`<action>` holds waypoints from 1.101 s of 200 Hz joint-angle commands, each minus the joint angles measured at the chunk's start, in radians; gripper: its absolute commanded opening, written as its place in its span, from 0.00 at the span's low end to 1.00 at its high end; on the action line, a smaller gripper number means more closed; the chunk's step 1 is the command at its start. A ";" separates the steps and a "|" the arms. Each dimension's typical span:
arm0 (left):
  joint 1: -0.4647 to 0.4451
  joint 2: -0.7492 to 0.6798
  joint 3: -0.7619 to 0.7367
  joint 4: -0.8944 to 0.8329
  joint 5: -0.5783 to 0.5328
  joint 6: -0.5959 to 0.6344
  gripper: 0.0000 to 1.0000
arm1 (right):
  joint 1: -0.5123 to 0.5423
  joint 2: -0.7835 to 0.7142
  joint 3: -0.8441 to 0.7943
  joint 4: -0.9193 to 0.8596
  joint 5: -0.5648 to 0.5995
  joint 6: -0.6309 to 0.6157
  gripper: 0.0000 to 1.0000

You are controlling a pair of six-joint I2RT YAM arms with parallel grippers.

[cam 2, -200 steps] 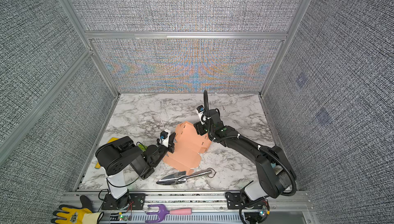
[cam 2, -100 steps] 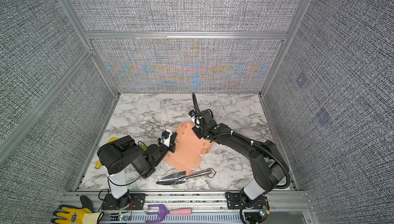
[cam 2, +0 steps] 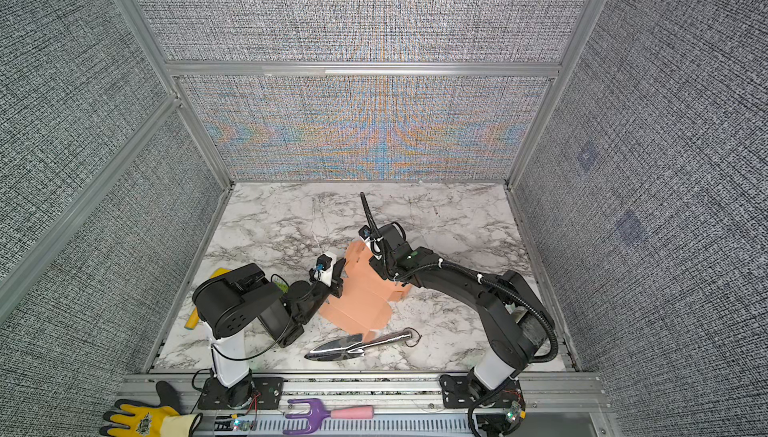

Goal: Fold the paper box

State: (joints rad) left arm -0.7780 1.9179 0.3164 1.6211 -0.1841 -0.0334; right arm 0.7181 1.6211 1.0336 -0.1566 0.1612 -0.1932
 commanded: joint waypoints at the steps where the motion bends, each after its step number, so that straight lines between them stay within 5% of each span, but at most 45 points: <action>1: 0.000 0.004 0.006 0.157 0.006 -0.002 0.00 | 0.011 0.003 -0.002 0.026 0.075 0.016 0.46; 22: 0.000 0.002 0.004 0.155 0.006 -0.002 0.00 | 0.019 0.015 0.006 0.042 0.174 0.019 0.43; 66: 0.000 0.005 0.008 0.156 0.004 -0.001 0.00 | 0.063 0.069 0.028 0.064 0.327 0.002 0.21; 144: 0.000 -0.007 0.033 0.100 0.033 0.007 0.00 | 0.096 0.083 0.022 0.120 0.404 -0.006 0.05; 220: 0.008 -0.112 0.044 -0.099 0.096 0.006 0.29 | 0.101 0.068 0.008 0.164 0.423 -0.065 0.00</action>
State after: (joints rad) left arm -0.7773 1.8423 0.3569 1.5902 -0.1188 -0.0223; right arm 0.8192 1.6936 1.0401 -0.0311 0.5682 -0.2237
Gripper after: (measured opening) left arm 0.255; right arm 0.049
